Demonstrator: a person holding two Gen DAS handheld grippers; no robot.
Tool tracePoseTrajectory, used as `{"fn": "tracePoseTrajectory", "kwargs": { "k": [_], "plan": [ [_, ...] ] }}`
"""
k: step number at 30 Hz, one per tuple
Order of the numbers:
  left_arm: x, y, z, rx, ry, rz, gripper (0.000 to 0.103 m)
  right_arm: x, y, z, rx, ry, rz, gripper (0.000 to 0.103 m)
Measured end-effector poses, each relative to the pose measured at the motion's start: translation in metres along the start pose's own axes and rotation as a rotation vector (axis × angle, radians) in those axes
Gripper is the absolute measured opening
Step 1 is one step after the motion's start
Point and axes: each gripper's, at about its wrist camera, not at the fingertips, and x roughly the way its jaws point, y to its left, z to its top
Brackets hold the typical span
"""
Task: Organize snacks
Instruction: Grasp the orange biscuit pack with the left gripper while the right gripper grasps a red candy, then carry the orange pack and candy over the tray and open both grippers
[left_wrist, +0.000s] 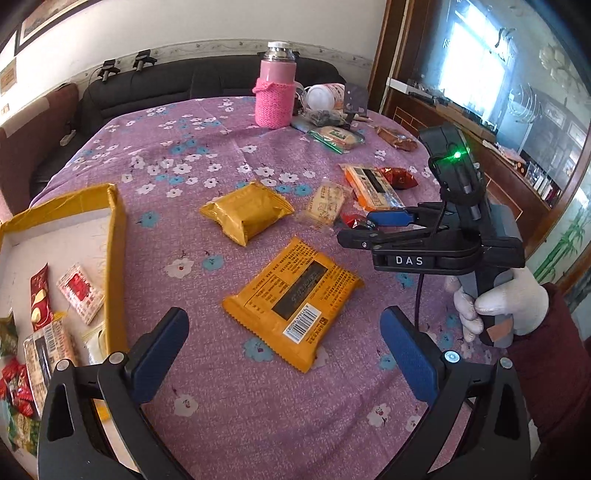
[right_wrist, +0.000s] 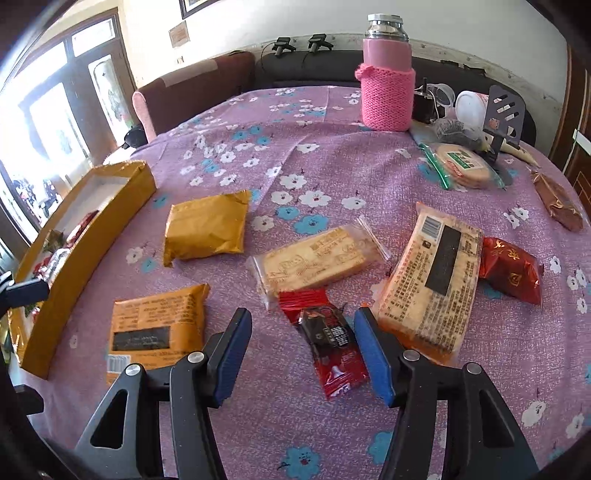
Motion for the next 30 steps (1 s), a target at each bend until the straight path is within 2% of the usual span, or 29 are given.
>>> {"fn": "tracePoseTrajectory", "kwargs": {
  "k": [2, 3, 5, 8, 12, 17, 19, 20, 21, 22, 26, 30],
  "plan": [
    [0.011, -0.004, 0.005, 0.026, 0.019, 0.004, 0.103, -0.001, 0.001, -0.003, -0.008, -0.010, -0.020, 0.048],
    [0.015, -0.006, 0.006, 0.041, 0.021, 0.007, 0.103, -0.002, 0.001, -0.003, -0.008, -0.007, -0.028, 0.028],
    [0.025, -0.009, 0.011, 0.070, 0.031, 0.019, 0.103, -0.004, -0.002, -0.003, 0.026, -0.005, 0.017, 0.028],
    [0.039, -0.012, 0.016, 0.115, 0.040, 0.012, 0.103, -0.006, -0.002, -0.004, 0.032, -0.005, 0.017, 0.028],
    [0.056, -0.014, 0.017, 0.151, 0.079, -0.001, 0.103, -0.011, -0.004, -0.003, 0.062, -0.015, 0.066, 0.028],
    [0.076, -0.020, 0.012, 0.182, 0.148, 0.047, 0.103, -0.017, -0.006, -0.002, 0.092, -0.030, 0.106, 0.028],
    [0.077, -0.017, 0.012, 0.150, 0.155, 0.025, 0.096, -0.020, -0.007, -0.002, 0.102, -0.040, 0.111, 0.028],
    [0.075, -0.016, 0.012, 0.144, 0.148, 0.034, 0.087, -0.021, -0.008, -0.002, 0.107, -0.044, 0.113, 0.028],
    [0.072, -0.015, 0.013, 0.132, 0.141, 0.034, 0.072, -0.022, -0.009, -0.002, 0.114, -0.048, 0.116, 0.028],
    [0.070, -0.014, 0.012, 0.121, 0.139, 0.035, 0.070, -0.022, -0.010, -0.002, 0.121, -0.051, 0.120, 0.028],
    [0.061, -0.010, 0.007, 0.060, 0.118, 0.030, 0.069, -0.024, -0.012, -0.002, 0.144, -0.064, 0.118, 0.028],
    [0.033, -0.001, 0.001, -0.042, 0.060, -0.019, 0.069, -0.029, -0.010, -0.004, 0.161, -0.084, 0.130, 0.028]
  ]
}}
